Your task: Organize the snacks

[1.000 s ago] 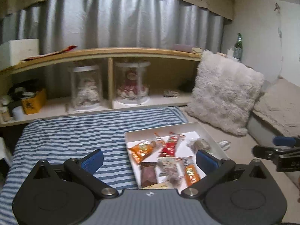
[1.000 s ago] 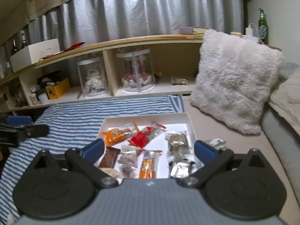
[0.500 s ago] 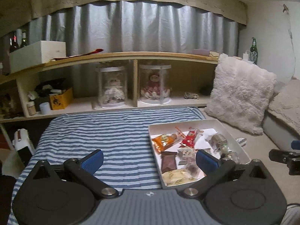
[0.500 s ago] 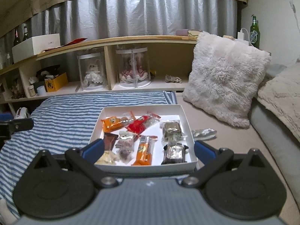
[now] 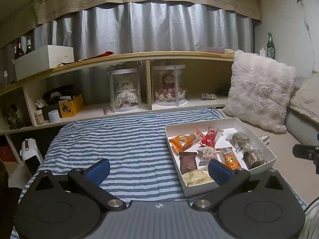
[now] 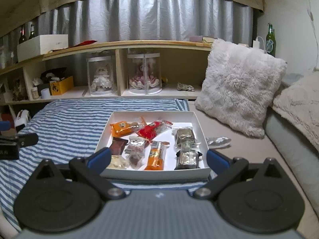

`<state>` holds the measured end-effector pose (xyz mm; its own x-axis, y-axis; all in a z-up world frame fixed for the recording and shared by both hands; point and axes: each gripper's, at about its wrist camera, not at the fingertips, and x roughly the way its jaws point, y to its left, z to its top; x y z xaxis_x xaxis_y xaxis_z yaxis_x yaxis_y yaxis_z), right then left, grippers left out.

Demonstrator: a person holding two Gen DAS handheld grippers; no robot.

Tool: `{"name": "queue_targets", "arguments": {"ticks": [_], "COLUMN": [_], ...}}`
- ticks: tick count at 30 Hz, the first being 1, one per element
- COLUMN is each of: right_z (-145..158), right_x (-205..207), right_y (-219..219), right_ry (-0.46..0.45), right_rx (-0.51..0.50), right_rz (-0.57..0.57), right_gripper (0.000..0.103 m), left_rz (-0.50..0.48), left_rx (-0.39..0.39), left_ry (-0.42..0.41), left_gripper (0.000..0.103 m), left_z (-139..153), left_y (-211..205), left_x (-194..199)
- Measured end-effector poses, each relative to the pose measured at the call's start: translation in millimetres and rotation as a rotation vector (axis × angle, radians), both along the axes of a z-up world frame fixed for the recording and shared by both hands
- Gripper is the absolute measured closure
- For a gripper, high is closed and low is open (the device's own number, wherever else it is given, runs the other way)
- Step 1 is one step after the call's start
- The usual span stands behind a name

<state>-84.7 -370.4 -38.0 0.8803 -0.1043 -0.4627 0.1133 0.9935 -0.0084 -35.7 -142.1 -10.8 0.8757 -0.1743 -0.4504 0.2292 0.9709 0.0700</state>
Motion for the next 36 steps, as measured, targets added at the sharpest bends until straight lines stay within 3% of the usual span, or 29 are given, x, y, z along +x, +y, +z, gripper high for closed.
{"name": "queue_targets", "arguments": {"ticks": [12, 36], "right_z": [-4.5, -7.1], "right_x": [6.0, 6.9], "right_y": [5.0, 3.3], "right_ry": [0.018, 0.036], "right_rx": [-0.055, -0.008], "right_rz": [0.01, 0.006], "right_gripper": [0.001, 0.001], "left_rz": [-0.029, -0.02], "left_rx": [0.01, -0.007], "left_ry": [0.017, 0.027], "left_gripper": [0.0, 0.0], "left_z": [-7.9, -9.0], "left_y": [-1.6, -0.6], "left_x": [-3.5, -4.4]}}
